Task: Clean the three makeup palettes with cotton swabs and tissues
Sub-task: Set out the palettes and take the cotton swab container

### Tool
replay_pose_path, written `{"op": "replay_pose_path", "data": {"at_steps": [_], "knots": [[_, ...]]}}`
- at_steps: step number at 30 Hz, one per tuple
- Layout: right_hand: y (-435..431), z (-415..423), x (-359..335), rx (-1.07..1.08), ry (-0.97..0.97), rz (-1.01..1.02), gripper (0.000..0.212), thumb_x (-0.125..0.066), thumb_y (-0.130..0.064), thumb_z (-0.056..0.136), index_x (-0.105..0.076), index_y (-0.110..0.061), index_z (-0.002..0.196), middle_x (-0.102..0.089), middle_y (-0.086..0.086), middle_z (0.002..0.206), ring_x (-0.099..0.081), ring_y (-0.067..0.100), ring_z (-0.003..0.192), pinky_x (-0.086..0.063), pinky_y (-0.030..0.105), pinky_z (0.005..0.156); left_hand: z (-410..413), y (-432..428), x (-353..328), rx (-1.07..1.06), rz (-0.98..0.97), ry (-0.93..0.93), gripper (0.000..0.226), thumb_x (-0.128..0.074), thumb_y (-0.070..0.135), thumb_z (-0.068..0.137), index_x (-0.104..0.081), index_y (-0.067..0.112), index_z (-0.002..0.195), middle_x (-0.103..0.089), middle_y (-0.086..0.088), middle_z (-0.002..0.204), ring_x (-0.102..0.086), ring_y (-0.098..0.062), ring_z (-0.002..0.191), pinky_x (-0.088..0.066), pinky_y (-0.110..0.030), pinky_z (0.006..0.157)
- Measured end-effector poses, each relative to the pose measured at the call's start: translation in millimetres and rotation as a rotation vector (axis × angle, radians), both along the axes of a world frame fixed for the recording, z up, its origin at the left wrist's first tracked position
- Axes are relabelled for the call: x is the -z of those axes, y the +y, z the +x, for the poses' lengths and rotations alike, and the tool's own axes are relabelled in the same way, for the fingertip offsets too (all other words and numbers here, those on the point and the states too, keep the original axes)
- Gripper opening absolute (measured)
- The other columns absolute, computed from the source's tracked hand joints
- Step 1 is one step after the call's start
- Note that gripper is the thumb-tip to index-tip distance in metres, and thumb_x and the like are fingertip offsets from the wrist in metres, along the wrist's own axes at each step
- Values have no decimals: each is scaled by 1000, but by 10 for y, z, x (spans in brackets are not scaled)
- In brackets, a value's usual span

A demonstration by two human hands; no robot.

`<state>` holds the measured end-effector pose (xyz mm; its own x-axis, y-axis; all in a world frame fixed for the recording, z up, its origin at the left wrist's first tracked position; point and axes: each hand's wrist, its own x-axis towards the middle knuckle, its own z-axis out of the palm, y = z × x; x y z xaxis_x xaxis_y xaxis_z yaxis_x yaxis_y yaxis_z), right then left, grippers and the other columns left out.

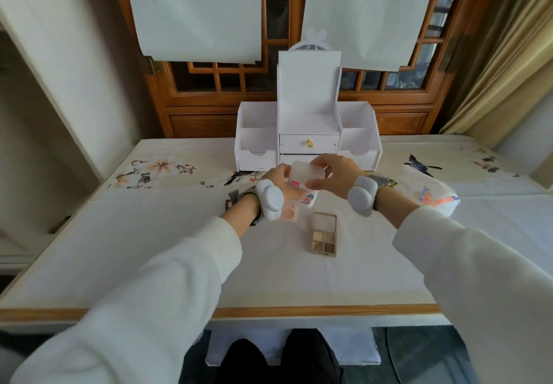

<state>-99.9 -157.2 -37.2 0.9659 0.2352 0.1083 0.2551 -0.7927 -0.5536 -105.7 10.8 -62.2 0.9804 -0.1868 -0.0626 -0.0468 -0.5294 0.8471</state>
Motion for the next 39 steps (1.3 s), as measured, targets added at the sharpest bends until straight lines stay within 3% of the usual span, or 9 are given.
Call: {"op": "replay_pose_path", "data": {"at_steps": [4, 9, 12, 17, 22, 27, 31, 34, 39], "knots": [[277, -234, -66, -62, -25, 33, 49, -74, -30, 76, -54, -15, 118, -60, 2, 108, -51, 16, 88, -40, 25, 80, -193, 201, -1, -3, 14, -88, 52, -79, 22, 69, -60, 15, 117, -68, -6, 109, -63, -23, 104, -51, -38, 93], [443, -377, -117, -101, -25, 29, 46, -72, -27, 78, -54, -14, 120, -61, 6, 113, -50, 16, 88, -39, 24, 80, -333, 413, -2, -54, 2, -140, 51, -83, 23, 69, -61, 18, 115, -66, 5, 98, -60, -12, 88, -47, -19, 74], [482, -429, -156, -127, -8, 20, 45, -70, -26, 80, -55, -13, 120, -61, 7, 114, -51, 17, 90, -40, 26, 84, -417, 472, 5, -96, 57, -190, 51, -83, 29, 68, -63, 18, 114, -67, 3, 98, -62, -17, 90, -51, -28, 80], [441, -404, -277, -179, 72, -47, 39, -62, -32, 85, -59, -15, 121, -63, 4, 114, -53, 17, 94, -39, 25, 85, -503, 514, 3, -72, 86, -217, 52, -87, 22, 64, -65, 17, 110, -69, -2, 106, -61, -15, 91, -47, -24, 79], [435, -347, -313, -34, 212, 242, 41, -49, -43, 91, -65, -9, 108, -67, 10, 100, -56, 19, 80, -43, 30, 70, -526, 501, 10, -51, 42, -209, 56, -87, 26, 62, -63, 15, 112, -69, -1, 110, -64, -19, 99, -53, -35, 89], [462, -355, -323, 70, 255, 351, 49, -38, -46, 95, -64, -5, 89, -62, 2, 77, -55, 14, 59, -42, 24, 56, -527, 452, -22, -18, 55, -231, 59, -87, 21, 63, -55, 12, 112, -67, -3, 110, -64, -21, 100, -54, -35, 86], [459, -339, -333, 141, 302, 378, 53, -34, -48, 96, -59, -10, 69, -60, 2, 70, -54, 16, 55, -41, 23, 53, -549, 432, -67, -7, -13, -234, 69, -87, 16, 63, -37, 11, 110, -63, -5, 112, -64, -21, 92, -54, -22, 72], [437, -329, -337, 148, 320, 404, 55, -31, -49, 96, -59, -9, 69, -60, 4, 71, -55, 17, 56, -41, 22, 52, -560, 431, -90, 17, -26, -263, 68, -85, 15, 65, -35, 16, 111, -62, -5, 114, -63, -17, 89, -50, -11, 65], [430, -300, -328, 154, 325, 402, 54, -32, -48, 96, -62, -5, 82, -61, 5, 71, -55, 17, 56, -43, 23, 54, -563, 440, -97, 74, -5, -313, 83, -84, 11, 67, -38, 24, 135, -59, -4, 117, -58, -12, 95, -45, 0, 65]]}}
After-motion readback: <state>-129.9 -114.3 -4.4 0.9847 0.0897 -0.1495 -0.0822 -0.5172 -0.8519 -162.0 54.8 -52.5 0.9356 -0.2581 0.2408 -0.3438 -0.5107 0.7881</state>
